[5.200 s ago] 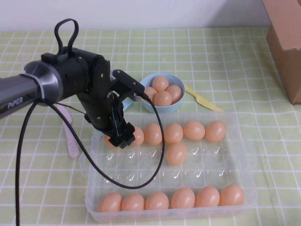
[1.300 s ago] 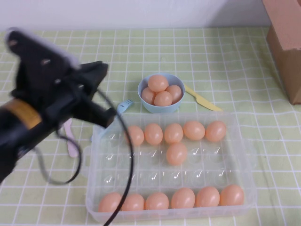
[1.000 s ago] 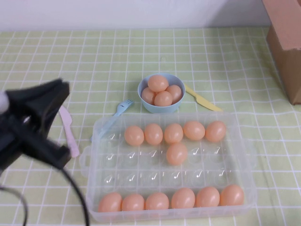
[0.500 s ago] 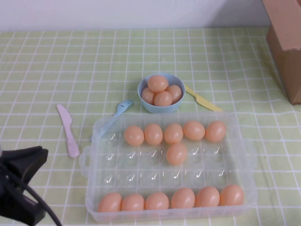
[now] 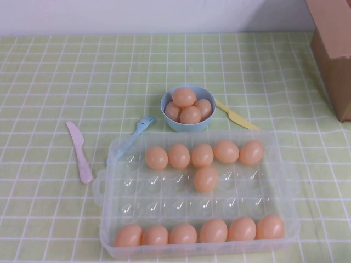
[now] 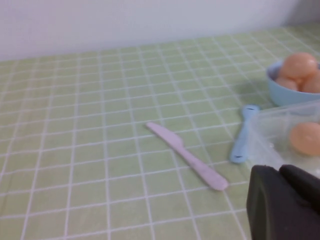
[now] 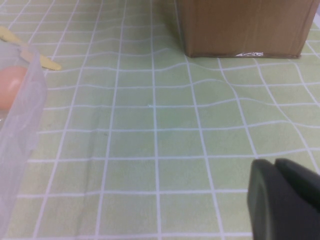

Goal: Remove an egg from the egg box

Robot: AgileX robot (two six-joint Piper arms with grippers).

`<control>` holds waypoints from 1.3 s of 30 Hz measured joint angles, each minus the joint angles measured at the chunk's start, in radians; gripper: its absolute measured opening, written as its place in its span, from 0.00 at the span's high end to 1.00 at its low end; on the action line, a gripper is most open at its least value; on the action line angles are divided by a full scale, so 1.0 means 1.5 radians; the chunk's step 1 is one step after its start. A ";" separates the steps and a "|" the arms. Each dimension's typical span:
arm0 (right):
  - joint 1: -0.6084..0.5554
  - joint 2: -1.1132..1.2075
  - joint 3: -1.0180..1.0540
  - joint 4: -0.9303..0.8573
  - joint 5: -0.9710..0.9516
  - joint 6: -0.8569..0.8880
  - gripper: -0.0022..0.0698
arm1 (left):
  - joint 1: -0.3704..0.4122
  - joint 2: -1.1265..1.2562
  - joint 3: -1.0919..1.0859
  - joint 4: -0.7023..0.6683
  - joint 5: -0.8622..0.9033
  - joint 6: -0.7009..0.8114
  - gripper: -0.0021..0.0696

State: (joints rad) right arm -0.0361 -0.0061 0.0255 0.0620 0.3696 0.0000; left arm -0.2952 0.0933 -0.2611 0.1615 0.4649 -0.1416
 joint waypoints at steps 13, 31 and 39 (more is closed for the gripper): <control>0.000 0.000 0.000 0.000 0.000 0.000 0.99 | 0.127 -0.069 0.170 -0.067 -0.167 0.034 0.98; 0.000 0.000 0.000 0.000 0.000 0.000 0.99 | 0.129 -0.069 0.191 -0.073 -0.064 0.094 0.98; 0.000 0.000 0.000 0.000 0.000 0.000 0.99 | 0.129 -0.069 0.191 -0.073 -0.064 0.101 0.98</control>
State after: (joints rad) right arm -0.0361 -0.0061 0.0255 0.0620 0.3696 0.0000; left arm -0.1020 -0.0099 0.0259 0.0514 0.3687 0.0100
